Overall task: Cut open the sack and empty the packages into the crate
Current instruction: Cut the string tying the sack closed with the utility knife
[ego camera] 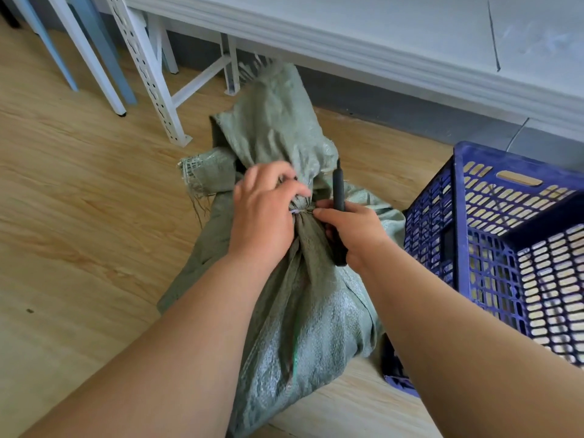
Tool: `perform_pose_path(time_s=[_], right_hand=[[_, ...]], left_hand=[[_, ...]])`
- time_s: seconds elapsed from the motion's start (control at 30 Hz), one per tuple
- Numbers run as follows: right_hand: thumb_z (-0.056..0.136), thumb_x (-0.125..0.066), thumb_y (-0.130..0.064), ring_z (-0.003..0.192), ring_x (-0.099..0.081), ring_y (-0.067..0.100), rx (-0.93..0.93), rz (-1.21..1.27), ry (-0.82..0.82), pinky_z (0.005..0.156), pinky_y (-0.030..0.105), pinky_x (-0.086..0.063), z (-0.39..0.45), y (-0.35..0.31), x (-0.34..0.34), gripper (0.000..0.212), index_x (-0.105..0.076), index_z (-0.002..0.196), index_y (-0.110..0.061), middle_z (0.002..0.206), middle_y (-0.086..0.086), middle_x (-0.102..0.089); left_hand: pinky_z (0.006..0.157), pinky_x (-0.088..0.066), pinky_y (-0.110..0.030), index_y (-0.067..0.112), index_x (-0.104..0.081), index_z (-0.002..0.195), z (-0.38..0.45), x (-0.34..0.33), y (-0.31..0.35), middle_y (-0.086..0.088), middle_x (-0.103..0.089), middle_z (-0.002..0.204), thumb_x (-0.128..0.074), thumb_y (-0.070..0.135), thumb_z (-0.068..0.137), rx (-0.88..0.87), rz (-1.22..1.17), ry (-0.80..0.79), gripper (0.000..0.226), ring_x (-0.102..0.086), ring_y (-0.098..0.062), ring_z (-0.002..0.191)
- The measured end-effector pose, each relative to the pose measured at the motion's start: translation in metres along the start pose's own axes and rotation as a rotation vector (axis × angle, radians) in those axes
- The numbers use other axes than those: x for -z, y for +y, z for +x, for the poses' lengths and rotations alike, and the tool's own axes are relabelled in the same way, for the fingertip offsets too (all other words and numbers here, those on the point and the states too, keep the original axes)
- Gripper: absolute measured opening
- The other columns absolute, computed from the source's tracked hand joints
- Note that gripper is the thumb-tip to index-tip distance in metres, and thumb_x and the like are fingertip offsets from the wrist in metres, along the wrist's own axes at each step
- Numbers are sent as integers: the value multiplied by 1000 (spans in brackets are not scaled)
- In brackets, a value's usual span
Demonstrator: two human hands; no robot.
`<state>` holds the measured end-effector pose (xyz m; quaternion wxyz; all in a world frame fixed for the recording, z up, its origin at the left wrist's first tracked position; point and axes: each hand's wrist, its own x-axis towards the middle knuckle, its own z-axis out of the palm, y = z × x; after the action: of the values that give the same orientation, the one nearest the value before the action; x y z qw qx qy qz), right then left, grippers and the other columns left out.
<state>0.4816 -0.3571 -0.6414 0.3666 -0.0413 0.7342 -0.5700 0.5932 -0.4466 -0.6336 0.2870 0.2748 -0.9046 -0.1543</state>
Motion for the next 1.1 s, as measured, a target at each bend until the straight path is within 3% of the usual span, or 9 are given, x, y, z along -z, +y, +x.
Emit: perform_pose_path(time_s=[0.07, 0.13, 0.23, 0.3, 0.4, 0.53, 0.77, 0.97, 1.1], right_hand=[[80, -72, -5, 46, -47, 11, -8, 103, -2, 47, 22, -45, 1, 3, 1, 11, -69, 81, -15, 58, 2, -56], [82, -70, -3, 47, -48, 12, -7, 160, 7, 49, 23, -45, 0, 5, 0, 12, -66, 82, -14, 60, 2, -57], [82, -69, -2, 47, -49, 12, 35, 156, 23, 51, 24, -45, -2, 5, -4, 14, -64, 80, -15, 59, 1, -57], [82, -68, -2, 47, -49, 11, 75, 157, 41, 51, 24, -45, -4, 2, -5, 15, -64, 80, -16, 59, 1, -56], [82, -68, -1, 45, -48, 8, 166, 175, 68, 48, 21, -43, -4, -5, 0, 19, -64, 78, -19, 59, -3, -55], [82, -67, -1, 49, -50, 8, 208, 157, 58, 52, 20, -45, -5, -5, 7, 19, -65, 78, -20, 63, -4, -58], [83, -66, -2, 52, -49, 11, 134, 94, 42, 55, 22, -46, -6, 0, 7, 16, -67, 82, -18, 64, -2, -57], [84, -65, -2, 52, -49, 12, 147, 41, 22, 55, 23, -45, -15, 9, 5, 16, -65, 83, -18, 63, 0, -55], [83, -66, -2, 55, -49, 14, 140, -16, 18, 57, 25, -45, -19, 14, 6, 18, -65, 82, -20, 63, 0, -55]], left_hand=[[102, -29, -33, 27, -72, 101, 4, 0, 4, 10, -63, 115, -52, -2, 80, -101, -32, -142, 41, -47, -15, 122], [99, -33, -36, 31, -73, 99, 5, 0, 6, 13, -66, 112, -47, 12, 87, -24, 14, -237, 34, -47, -9, 122], [78, -43, -33, 26, -68, 81, 6, -1, 11, 11, -63, 97, -40, 39, 91, 229, 18, -259, 32, -50, -10, 105], [60, -38, -31, 23, -56, 66, 7, -1, 15, 9, -54, 79, -39, 51, 93, 278, 39, -230, 43, -50, -14, 88], [64, -44, -33, 16, -65, 72, 11, 1, 14, 3, -54, 89, -54, 44, 92, 283, -11, -149, 36, -55, -19, 83], [74, -44, -32, 24, -65, 89, 11, 2, 12, 4, -51, 105, -72, 33, 82, 289, -49, -253, 14, -54, -17, 91], [65, -38, -30, 31, -66, 88, 6, 4, 17, 7, -52, 107, -66, 23, 87, 256, 50, -272, 8, -52, -16, 83], [68, -37, -34, 30, -64, 110, 2, -5, 25, 1, -46, 118, -57, 22, 92, 298, 298, -421, 21, -51, -22, 108], [68, -36, -34, 26, -65, 106, -6, -12, 21, 1, -42, 116, -59, 24, 90, 269, 314, -444, 17, -41, -21, 114]])
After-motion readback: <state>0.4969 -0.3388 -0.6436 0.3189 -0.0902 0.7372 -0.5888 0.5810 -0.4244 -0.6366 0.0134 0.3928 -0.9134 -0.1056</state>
